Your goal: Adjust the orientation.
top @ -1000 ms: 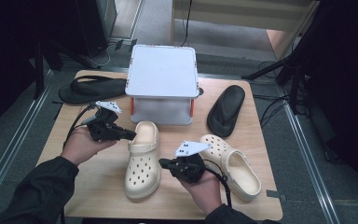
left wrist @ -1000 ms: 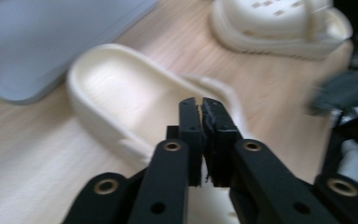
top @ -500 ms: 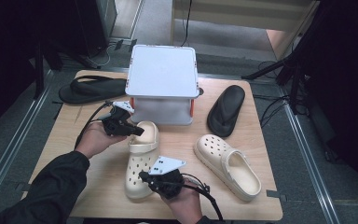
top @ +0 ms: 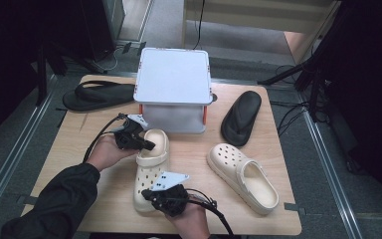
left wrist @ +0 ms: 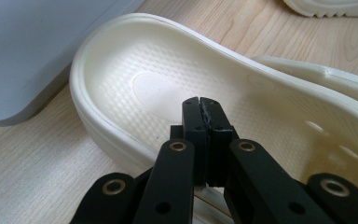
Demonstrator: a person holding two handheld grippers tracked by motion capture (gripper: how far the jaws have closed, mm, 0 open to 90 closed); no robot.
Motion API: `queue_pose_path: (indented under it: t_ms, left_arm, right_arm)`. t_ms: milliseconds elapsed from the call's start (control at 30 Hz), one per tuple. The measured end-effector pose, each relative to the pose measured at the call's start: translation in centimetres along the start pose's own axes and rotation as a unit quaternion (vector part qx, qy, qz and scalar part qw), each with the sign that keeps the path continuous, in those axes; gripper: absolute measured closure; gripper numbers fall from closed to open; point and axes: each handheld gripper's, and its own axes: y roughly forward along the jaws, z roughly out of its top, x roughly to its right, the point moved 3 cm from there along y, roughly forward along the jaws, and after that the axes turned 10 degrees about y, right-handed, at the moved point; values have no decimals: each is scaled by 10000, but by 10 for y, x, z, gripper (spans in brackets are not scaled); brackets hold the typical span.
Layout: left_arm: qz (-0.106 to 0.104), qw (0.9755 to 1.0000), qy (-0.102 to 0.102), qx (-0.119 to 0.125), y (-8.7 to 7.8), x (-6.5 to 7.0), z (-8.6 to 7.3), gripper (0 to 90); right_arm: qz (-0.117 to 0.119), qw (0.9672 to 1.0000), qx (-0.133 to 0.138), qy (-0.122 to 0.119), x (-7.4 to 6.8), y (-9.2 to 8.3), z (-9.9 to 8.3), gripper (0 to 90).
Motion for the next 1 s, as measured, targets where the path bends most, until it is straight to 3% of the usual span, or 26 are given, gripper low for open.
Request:
queue_pose_path:
  t_ms: [100,133,400,467,567,1000]
  left_arm:
    - [14,9999,-36,-148,2,-1,-6,900]
    - [-21,9999,-87,-60,2,-1,-8,900]
    - [-51,9998,-179,-70,-6,1,-17,900]
    - [-21,9998,-192,-80,-8,2,-19,900]
    - [-30,9997,-249,-67,-10,3,-23,900]
    - [-98,9992,-376,-67,-18,12,-36,900]
  right_arm:
    - [-43,10000,-46,59,6,-5,-1,900]
    - [-43,10000,-46,59,6,-5,-1,900]
    - [-310,9994,-137,72,20,-10,-2,900]
    - [-206,9995,-113,197,24,-11,-3,900]
    - [-238,9995,-136,161,25,-13,-3,900]
    - [-626,9976,-129,283,48,-23,1,900]
